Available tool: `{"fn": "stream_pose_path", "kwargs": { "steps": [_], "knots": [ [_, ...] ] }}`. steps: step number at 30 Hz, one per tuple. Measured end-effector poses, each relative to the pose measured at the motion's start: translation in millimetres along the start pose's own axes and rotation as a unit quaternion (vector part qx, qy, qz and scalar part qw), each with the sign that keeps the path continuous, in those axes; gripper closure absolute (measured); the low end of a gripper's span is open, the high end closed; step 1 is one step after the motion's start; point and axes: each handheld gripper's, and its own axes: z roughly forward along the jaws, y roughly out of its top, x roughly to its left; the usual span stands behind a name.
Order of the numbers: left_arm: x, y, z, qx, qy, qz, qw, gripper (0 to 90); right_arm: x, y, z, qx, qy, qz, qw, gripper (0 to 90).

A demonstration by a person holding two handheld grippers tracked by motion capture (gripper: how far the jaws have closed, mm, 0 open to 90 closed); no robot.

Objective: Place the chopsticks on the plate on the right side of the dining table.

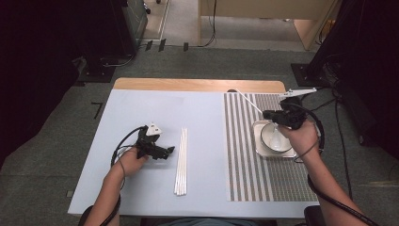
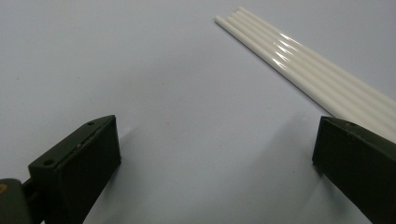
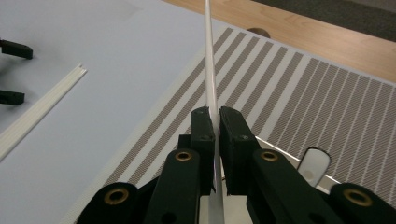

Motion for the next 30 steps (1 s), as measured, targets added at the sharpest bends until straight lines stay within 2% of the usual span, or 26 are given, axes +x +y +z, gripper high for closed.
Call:
{"fn": "stream_pose_path", "kwargs": {
  "steps": [2,5,7,13,17,21,26,30],
  "knots": [
    [0.0,0.0,0.0,0.0,0.0,0.0,1.0,0.5,-3.4,1.0,-1.3,0.0,0.0,0.0,1.0,84.8],
    [0.0,0.0,0.0,0.0,0.0,0.0,1.0,0.5,-9.3,1.1,-1.8,0.001,-0.001,-0.015,0.9999,84.8],
    [0.0,0.0,0.0,0.0,0.0,0.0,1.0,0.5,-14.8,-0.5,-2.0,0.001,0.001,-0.003,1.0,84.8],
    [0.1,0.0,-0.1,0.001,0.0,0.001,1.0,0.5,-27.9,-6.6,-3.2,0.005,-0.004,-0.013,0.9999,84.7],
    [0.2,0.0,-0.2,0.001,0.0,0.001,1.0,0.5,-38.3,-12.6,-3.6,-0.003,0.005,-0.004,1.0,84.7],
    [0.1,0.0,-0.2,0.001,0.0,0.0,1.0,0.5,-50.2,-18.4,-3.2,-0.007,0.007,-0.022,0.9997,84.8],
    [0.1,0.0,-0.2,0.001,0.0,0.0,1.0,0.5,-64.1,-21.6,-0.7,0.002,0.0,-0.026,0.9997,84.7],
    [0.0,-0.1,-0.2,0.001,0.0,0.0,1.0,0.5,-74.1,-22.4,0.5,-0.001,-0.001,-0.029,0.9996,84.7]
  ]
}}
